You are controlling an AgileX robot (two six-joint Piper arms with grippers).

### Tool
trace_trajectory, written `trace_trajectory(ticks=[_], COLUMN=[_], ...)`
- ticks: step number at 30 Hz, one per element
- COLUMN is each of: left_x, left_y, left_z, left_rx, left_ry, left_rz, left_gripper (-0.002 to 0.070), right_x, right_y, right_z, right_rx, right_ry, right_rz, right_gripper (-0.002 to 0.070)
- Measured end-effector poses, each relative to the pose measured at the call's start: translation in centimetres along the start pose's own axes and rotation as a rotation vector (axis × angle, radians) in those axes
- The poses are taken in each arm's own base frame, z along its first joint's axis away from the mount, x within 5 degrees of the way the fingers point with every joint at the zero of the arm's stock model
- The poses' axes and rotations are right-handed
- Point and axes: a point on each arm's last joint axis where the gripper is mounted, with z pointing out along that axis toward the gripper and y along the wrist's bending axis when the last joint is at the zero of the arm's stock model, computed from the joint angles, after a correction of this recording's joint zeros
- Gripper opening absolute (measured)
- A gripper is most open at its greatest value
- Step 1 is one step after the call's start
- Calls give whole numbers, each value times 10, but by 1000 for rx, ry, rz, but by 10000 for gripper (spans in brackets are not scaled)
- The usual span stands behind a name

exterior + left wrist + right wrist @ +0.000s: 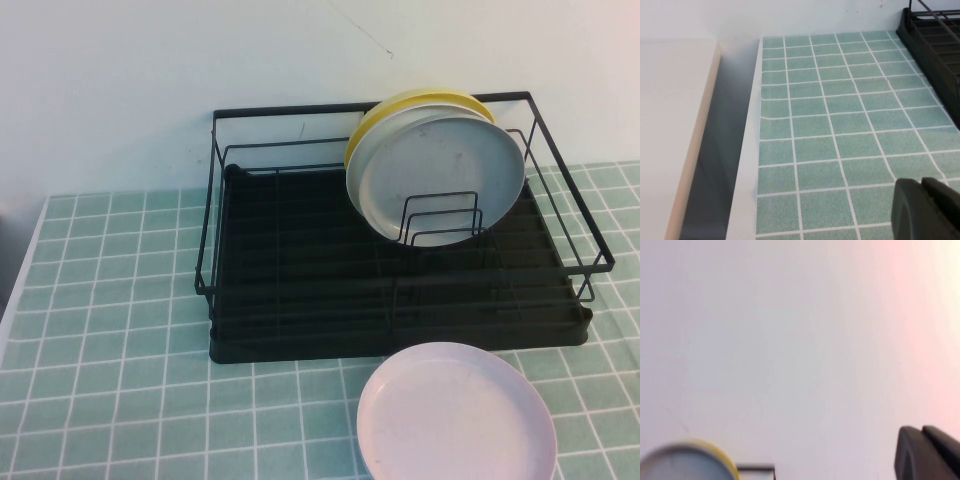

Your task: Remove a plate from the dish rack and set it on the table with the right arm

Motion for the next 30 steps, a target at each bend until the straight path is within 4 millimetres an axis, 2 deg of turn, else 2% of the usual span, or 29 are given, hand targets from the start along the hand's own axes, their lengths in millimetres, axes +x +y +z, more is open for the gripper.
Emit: trace_trajectory(ticks=[3,7,9,11,17,22,24,26,27,30], left_x=[0,0,0,0,0,0,0,0,0,0], left_y=[0,0,0,0,0,0,0,0,0,0], left_z=[0,0,0,0,0,0,0,0,0,0], left_rx=[0,0,0,0,0,0,0,0,0,0], left_ry=[0,0,0,0,0,0,0,0,0,0], left_rz=[0,0,0,0,0,0,0,0,0,0], left_gripper=[-4,-4,-4,-4,-4,-4,-4,-4,-4,-4], right_x=[-15,-23,-22,-31,-83,-121,-130,-132,-132,-121], right_y=[0,0,0,-1,-7,-11,-10,-9,-8,-3], right_z=[-1,-3,-1,2,11,51,75,96,113,154], right_rx=[-2,-4,-5,-1,21,18,-12,-52,-85,-192], right_ry=[-167,-260,-187,-92,117,335,420,497,553,704], right_rz=[20,32,61,64,-61,-101,-147,-176,-205,-263], right_gripper=[-1,-1,-1,-1,-1,-1,-1,-1,-1,-1])
